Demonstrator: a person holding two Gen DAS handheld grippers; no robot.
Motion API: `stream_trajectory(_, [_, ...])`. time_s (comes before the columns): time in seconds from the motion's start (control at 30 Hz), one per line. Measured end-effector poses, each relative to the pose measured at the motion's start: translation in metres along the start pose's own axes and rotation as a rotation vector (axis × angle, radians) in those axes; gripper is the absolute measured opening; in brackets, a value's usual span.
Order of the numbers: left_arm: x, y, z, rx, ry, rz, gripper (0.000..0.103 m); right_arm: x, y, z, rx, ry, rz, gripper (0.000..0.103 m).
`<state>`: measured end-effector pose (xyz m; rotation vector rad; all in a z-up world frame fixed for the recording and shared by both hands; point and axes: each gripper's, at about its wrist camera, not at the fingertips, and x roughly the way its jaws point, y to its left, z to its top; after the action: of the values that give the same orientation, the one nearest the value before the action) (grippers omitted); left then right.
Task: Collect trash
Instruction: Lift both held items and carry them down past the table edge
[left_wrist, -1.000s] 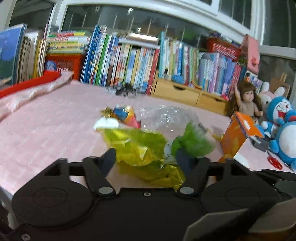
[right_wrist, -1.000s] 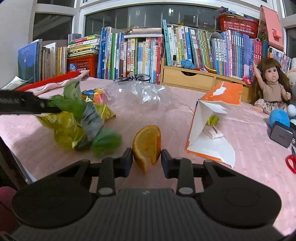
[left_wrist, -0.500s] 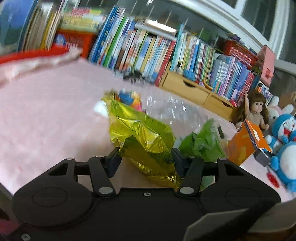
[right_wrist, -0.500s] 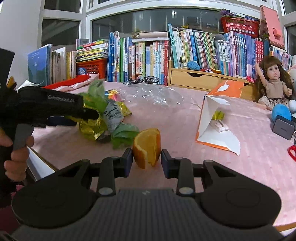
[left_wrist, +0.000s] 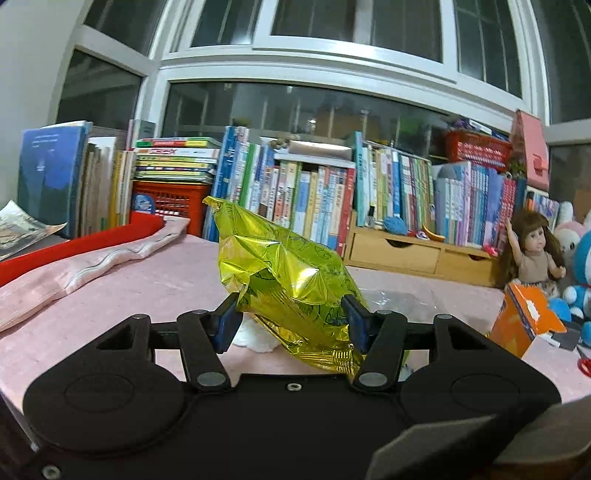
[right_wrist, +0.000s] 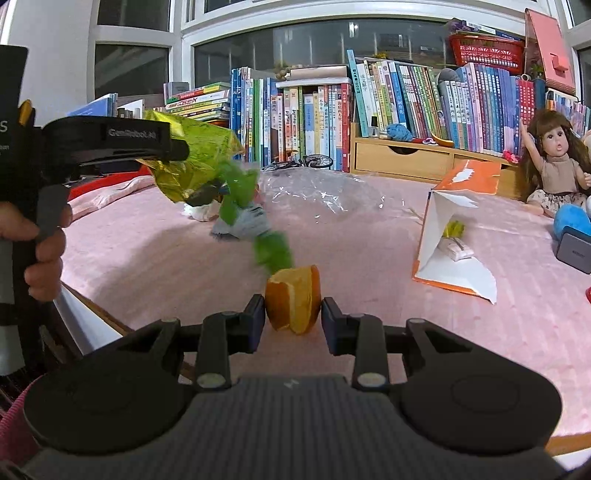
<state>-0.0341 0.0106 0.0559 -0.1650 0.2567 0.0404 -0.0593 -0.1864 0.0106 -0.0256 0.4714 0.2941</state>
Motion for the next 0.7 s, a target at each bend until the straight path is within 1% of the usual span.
stream_trajectory(0.13, [-0.024, 0.016, 0.000, -0.026, -0.012, -0.009, 0.056, -0.004, 0.000, -0.003, 0.012, -0.003, 0.001, 0.039])
stream_trajectory(0.27, [-0.049, 0.026, -0.002, -0.026, -0.027, -0.019, 0.056, -0.008, 0.000, -0.005, 0.024, -0.001, -0.002, 0.039])
stream_trajectory(0.4, [-0.066, 0.033, -0.002, -0.015, -0.047, -0.006, 0.056, -0.012, 0.001, -0.007, 0.033, -0.005, -0.007, 0.038])
stream_trajectory(0.53, [-0.083, 0.042, -0.002, -0.043, -0.017, -0.055, 0.056, -0.017, 0.001, -0.007, 0.038, -0.014, -0.008, 0.036])
stream_trajectory(0.7, [-0.102, 0.046, -0.009, -0.055, 0.024, -0.090, 0.056, -0.028, 0.002, -0.009, 0.050, -0.032, -0.006, 0.032])
